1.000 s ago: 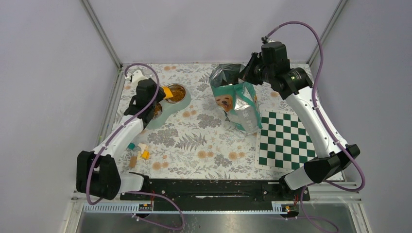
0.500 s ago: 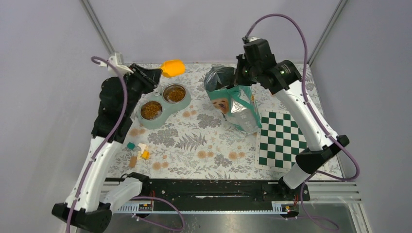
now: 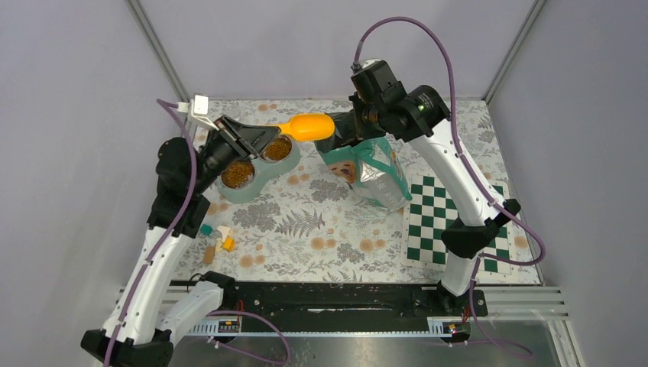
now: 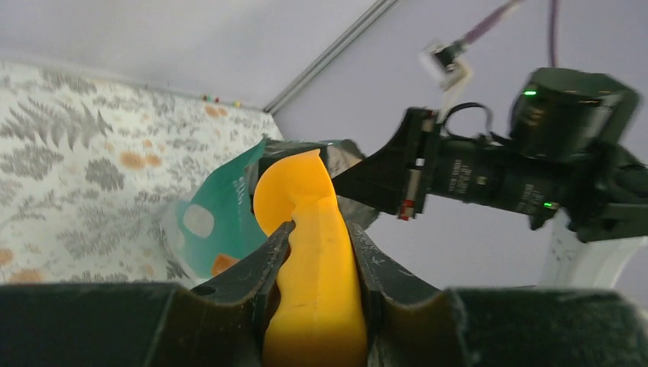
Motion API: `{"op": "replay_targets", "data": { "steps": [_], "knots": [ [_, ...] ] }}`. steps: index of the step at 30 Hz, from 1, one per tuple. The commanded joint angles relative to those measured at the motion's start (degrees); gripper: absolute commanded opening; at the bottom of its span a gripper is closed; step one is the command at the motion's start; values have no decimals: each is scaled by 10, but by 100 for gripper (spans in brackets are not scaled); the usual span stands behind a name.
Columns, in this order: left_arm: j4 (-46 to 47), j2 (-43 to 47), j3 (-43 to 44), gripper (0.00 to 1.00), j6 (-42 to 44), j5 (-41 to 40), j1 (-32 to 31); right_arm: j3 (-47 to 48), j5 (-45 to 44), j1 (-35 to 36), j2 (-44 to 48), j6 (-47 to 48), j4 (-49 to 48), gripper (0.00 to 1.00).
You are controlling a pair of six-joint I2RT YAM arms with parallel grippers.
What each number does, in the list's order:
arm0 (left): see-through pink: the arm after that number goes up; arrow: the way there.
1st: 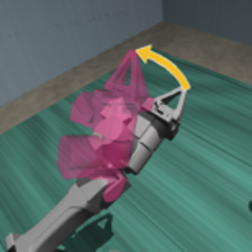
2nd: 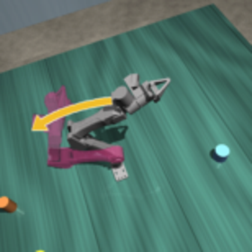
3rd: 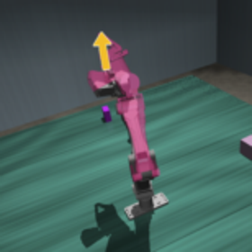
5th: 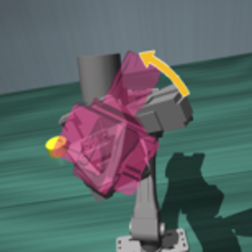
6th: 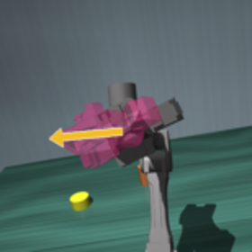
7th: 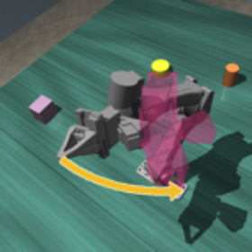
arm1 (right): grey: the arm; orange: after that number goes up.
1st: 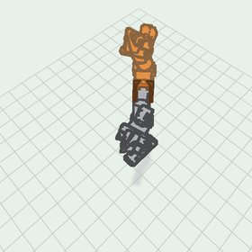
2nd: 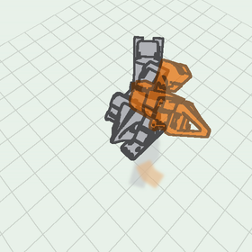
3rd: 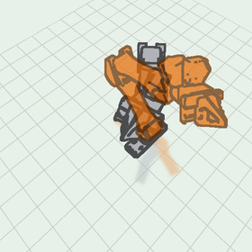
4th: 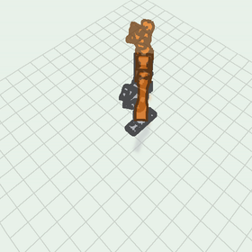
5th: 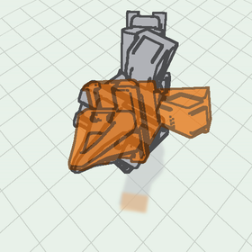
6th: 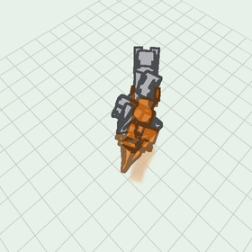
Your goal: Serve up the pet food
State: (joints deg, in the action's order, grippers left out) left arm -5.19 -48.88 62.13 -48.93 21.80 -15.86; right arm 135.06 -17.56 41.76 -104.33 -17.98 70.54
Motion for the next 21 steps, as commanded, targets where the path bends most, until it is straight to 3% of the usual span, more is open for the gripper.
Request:
{"op": "replay_targets", "data": {
  "steps": [1,11,21],
  "knots": [
    [46,-30,-18,0,-32,23,-13,41,7,20,19,9,-52,0],
    [-65,-168,48,0,-40,-39,-70,-12,44,44,15,-22,-95,0],
    [-82,-301,93,0,-3,-49,-106,-120,93,44,41,-85,-206,0]
  ]
}}
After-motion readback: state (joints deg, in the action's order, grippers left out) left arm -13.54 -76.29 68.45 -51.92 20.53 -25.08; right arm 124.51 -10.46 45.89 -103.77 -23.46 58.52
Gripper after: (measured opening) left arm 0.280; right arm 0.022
